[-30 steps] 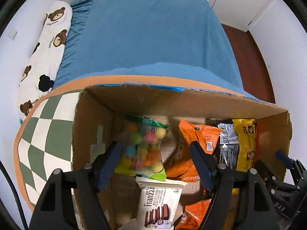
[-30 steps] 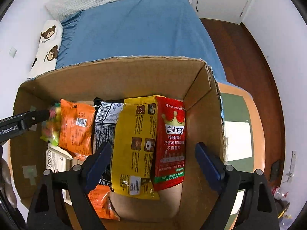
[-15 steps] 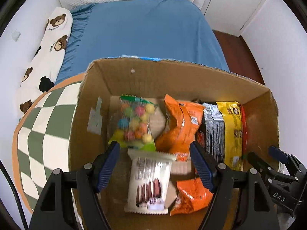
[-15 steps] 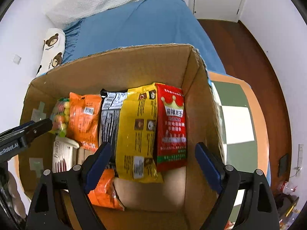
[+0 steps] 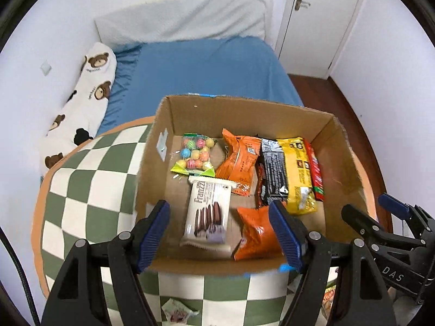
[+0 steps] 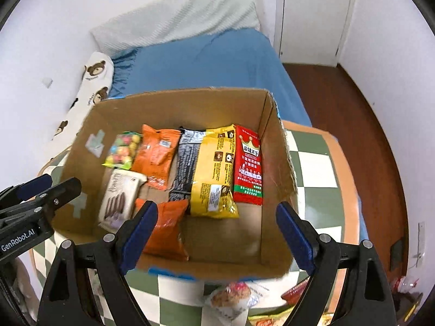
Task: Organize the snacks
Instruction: 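Lift both tools out of the box and back toward the bed, then grasp the yellow egg-cake bag with the right tool while the left tool grasps the oat cookie pack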
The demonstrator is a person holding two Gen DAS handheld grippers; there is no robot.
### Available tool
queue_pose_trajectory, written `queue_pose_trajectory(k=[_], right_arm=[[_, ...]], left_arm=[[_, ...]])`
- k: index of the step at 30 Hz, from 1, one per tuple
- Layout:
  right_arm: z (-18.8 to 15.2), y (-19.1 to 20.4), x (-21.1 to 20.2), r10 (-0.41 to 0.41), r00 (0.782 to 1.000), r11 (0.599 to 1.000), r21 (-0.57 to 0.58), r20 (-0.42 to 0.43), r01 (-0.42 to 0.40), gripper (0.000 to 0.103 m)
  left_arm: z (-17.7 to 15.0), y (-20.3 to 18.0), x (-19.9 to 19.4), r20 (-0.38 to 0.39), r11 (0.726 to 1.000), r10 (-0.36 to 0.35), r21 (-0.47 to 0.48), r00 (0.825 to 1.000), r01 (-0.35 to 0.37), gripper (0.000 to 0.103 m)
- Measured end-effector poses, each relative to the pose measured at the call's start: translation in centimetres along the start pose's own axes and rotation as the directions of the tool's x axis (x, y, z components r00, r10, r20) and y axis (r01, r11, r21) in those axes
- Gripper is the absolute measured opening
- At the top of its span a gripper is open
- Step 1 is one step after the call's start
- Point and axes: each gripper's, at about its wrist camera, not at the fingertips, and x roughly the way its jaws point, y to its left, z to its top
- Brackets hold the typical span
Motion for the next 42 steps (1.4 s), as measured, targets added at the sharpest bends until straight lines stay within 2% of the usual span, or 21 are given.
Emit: queue_pose_trajectory(k=[10,16,19,22,25,27,30,33,36,39,42], right_arm=[[-3.9,1.2,-7.3,0.026,0.993,1.0,-0.006,0.113,-0.025,0.091],[-6.1,0.9,-10.3,0.059,0.988,0.998,0.022,0.143,-0.062,0.091],[-7.4,-0.1,-10.6,0.087,0.988,0.993,0.069,0.124,-0.096,0.091],[-9.7,-2.5,-9.4,0.109,0.992,0.981,0.156,0.067,-0.118,0.091],[-12.5,-6.2,-7.2,0.122,0.992,0.954,0.279,-0.011,-0.114,0.091],[-14.7,-9.1,-5.5,0.133,0.989,0.922,0.375,-0.063,-0.1,0.091],[-18.1,-13.4,-3.6,0.131,0.985,0.863,0.502,-0.116,-0.056,0.091],[-20.8,-16.8,-2.0,0.127,0.978,0.817,0.577,-0.168,-0.007,0.091],[-22.5,-18.4,-1.0,0.1,0.974,0.813,0.581,-0.203,0.037,0.091],[-23.5,-18.6,-0.6,0.073,0.972,0.838,0.542,-0.222,0.061,0.091],[-24.3,-19.1,-0.2,0.073,0.97,0.839,0.54,-0.232,0.066,0.091]], left_arm=[[-4.0,-1.0,-6.9,0.126,1.0,0.019,0.02,0.992,-0.022,0.074],[-6.1,-1.4,-9.3,0.143,1.0,-0.008,0.01,0.99,0.007,0.074],[-7.6,-1.8,-9.2,0.124,1.0,-0.008,0.009,0.992,0.006,0.074],[-9.5,-2.7,-7.5,0.063,1.0,-0.001,0.027,0.998,-0.001,0.074],[-11.1,-4.1,-5.1,-0.002,0.997,0.015,0.071,1.0,-0.015,0.074],[-12.1,-5.6,-3.1,-0.045,0.992,0.031,0.121,0.999,-0.025,0.074],[-13.1,-8.8,0.2,-0.113,0.973,0.043,0.229,0.993,-0.016,0.074],[-13.7,-11.8,2.7,-0.158,0.948,0.05,0.319,0.986,0.003,0.074],[-13.9,-15.5,5.6,-0.208,0.905,0.063,0.425,0.976,0.032,0.074],[-14.1,-18.6,8.2,-0.234,0.854,0.1,0.519,0.967,0.037,0.074],[-14.5,-20.9,10.3,-0.274,0.814,0.124,0.578,0.954,0.06,0.074]])
